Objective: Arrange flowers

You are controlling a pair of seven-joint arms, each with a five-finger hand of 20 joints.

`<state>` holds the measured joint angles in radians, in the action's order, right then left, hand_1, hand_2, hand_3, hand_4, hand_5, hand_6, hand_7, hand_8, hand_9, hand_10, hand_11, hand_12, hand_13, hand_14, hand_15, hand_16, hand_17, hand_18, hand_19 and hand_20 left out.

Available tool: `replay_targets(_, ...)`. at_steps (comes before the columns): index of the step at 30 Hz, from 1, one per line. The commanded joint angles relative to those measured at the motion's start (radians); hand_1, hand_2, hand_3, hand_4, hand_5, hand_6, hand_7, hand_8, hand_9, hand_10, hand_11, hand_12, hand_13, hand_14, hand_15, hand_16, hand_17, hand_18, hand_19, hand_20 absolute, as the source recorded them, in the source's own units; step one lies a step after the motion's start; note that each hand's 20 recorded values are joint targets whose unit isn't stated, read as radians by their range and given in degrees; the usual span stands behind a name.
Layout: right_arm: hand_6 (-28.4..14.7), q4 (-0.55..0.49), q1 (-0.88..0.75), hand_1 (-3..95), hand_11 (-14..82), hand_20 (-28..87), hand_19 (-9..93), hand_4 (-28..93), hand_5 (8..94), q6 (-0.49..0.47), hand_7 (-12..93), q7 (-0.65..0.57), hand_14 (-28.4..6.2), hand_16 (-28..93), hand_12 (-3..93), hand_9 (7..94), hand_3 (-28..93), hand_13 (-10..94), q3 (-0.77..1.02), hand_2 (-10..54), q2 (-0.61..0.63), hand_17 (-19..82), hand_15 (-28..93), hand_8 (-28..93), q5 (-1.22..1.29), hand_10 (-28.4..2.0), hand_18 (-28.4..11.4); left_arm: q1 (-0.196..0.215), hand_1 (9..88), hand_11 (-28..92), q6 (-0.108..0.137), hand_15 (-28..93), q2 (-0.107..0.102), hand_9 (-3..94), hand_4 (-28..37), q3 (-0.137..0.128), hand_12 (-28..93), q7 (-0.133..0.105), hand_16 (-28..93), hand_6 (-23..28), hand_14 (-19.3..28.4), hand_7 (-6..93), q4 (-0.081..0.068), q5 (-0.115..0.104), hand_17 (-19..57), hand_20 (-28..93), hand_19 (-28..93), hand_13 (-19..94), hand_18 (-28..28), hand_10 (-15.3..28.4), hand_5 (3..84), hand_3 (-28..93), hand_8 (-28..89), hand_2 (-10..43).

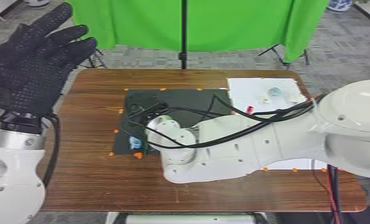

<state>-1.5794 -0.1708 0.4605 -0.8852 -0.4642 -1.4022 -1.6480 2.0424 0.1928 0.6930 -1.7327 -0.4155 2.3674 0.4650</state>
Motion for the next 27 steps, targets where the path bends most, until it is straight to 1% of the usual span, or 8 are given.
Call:
replay_targets(1,3.8,0.014,0.031,47.3,11.3,8,86,-28,68.9,-0.035,17,-0.012,-2.1,20,22.8,90.1,68,87,0.007,-9.5,-0.018,31,50,-5,0.004,-3.9,-13.8,0.004,21.6,29,-0.006,52,0.001,33.7,-25.7,0.005,12,-0.004,-10,10.7,28.4,15.6,-0.005,0.003,-4.7,-26,75,26,28.4,22.0,36.7,77,-10,9.2)
replay_targets(7,3.9,0.014,0.018,45.9,13.8,10,86,-28,66.3,-0.065,17,0.004,-2.3,19,20.5,88.8,68,87,0.033,-9.5,-0.002,31,50,-13,-0.013,-4.4,-13.9,-0.006,21.5,29,0.014,52,0.014,33.7,-25.7,0.008,12,0.015,-10,10.7,28.4,15.7,0.001,0.006,-4.7,-26,76,26,28.4,22.0,36.7,77,-10,9.2)
replay_targets(9,3.9,0.02,0.028,45.9,13.9,10,86,-28,66.3,-0.041,17,-0.019,-2.3,19,20.5,88.8,68,87,0.004,-9.5,-0.022,31,50,-13,-0.013,-4.5,-13.9,0.035,21.5,29,-0.004,52,0.008,33.7,-25.6,-0.011,11,-0.014,-10,10.7,28.4,15.7,0.001,0.002,-4.8,-26,76,26,28.4,22.0,36.7,77,-10,9.1)
replay_targets(14,3.8,0.011,0.013,45.6,14.0,10,86,-28,66.4,-0.029,17,0.014,-2.4,19,20.4,88.7,69,87,0.018,-9.5,-0.002,30,50,-13,-0.005,-4.6,-14.0,0.053,21.5,29,-0.001,52,0.014,33.7,-25.6,-0.027,11,-0.009,-10,10.7,28.4,15.7,0.004,0.001,-4.7,-26,76,26,28.4,22.0,36.7,77,-10,9.1)
replay_targets(19,3.2,-0.027,0.003,43.0,18.9,13,84,-28,69.3,-0.029,18,0.161,-2.8,20,18.9,87.1,74,86,0.042,-9.5,0.047,28,52,-6,0.059,-7.2,-15.3,0.064,21.6,29,0.006,52,0.035,33.6,-25.6,-0.039,11,0.026,-10,10.7,28.4,15.7,0.012,0.006,-4.8,-26,76,26,28.4,22.1,36.7,77,-10,9.1)
replay_targets(21,3.1,-0.039,0.017,40.3,22.9,16,82,-28,71.5,-0.013,19,0.194,-3.7,21,17.2,86.4,76,83,0.029,-8.7,0.057,27,57,-4,0.074,-8.6,-16.3,0.07,21.6,29,0.01,52,0.035,33.7,-25.6,-0.039,11,0.017,-10,10.7,28.4,15.8,0.013,0.004,-4.8,-26,76,26,28.4,22.0,36.7,77,-10,9.1)
replay_targets(23,2.9,-0.055,-0.004,38.3,24.5,17,82,-28,73.9,-0.079,19,0.23,-4.3,20,17.4,85.8,76,82,0.067,-7.4,0.083,26,59,-4,0.07,-9.3,-16.8,0.066,21.7,29,0.005,52,0.045,33.6,-25.6,-0.04,11,0.04,-10,10.7,28.4,15.8,0.011,0.009,-4.7,-26,76,26,28.4,22.1,36.7,77,-10,9.1)
replay_targets(27,2.9,-0.071,0.005,34.5,36.0,23,77,-28,78.6,-0.069,17,0.272,-7.5,21,20.1,77.4,79,72,0.048,-5.2,0.097,23,74,-3,0.038,-11.2,-18.6,0.073,21.7,29,0.01,52,0.052,33.7,-25.6,-0.044,11,0.045,-10,10.7,28.4,15.8,0.015,0.011,-4.8,-26,76,26,28.4,22.1,36.7,77,-10,9.1)
